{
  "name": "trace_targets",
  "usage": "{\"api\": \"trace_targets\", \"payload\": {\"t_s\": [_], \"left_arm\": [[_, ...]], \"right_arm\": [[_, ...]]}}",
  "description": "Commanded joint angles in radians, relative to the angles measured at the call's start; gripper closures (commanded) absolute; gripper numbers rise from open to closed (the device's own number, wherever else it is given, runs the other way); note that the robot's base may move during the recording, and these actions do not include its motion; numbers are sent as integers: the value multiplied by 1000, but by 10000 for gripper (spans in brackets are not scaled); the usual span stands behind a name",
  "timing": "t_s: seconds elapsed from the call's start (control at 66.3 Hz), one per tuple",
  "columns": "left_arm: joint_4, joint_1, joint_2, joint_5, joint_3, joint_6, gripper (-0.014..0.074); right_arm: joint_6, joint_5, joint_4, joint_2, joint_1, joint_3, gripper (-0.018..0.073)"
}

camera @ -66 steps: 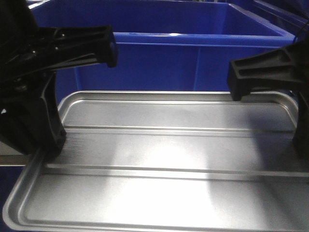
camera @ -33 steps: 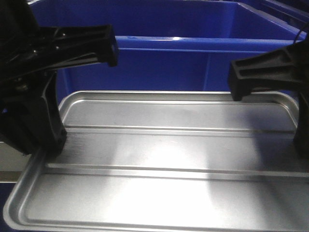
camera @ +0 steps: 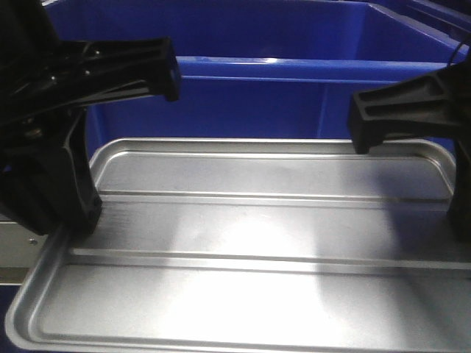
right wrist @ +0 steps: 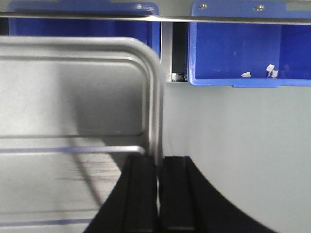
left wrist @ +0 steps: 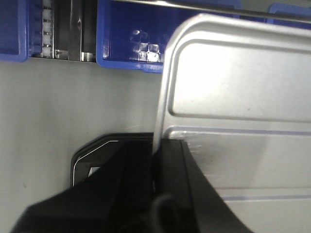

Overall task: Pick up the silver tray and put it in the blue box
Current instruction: 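Carry the tray with both grippers toward the blue bin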

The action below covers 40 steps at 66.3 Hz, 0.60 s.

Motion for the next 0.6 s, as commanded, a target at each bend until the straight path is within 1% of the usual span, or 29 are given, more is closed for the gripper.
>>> {"api": "trace_targets", "payload": {"t_s": [0.0,0.468,0.589], "left_arm": [[56,-1,-29,61,-24,-16,700],[56,-1,-29,52,-24,-16,700],[56,-1,-29,52,-24,-16,700]], "right_arm": [[-7,182,-58,-26,-5,-20,500],[-7,178,-58,-26,-5,-20,500],[-7,149,-58,-26,-5,-20,500]]}}
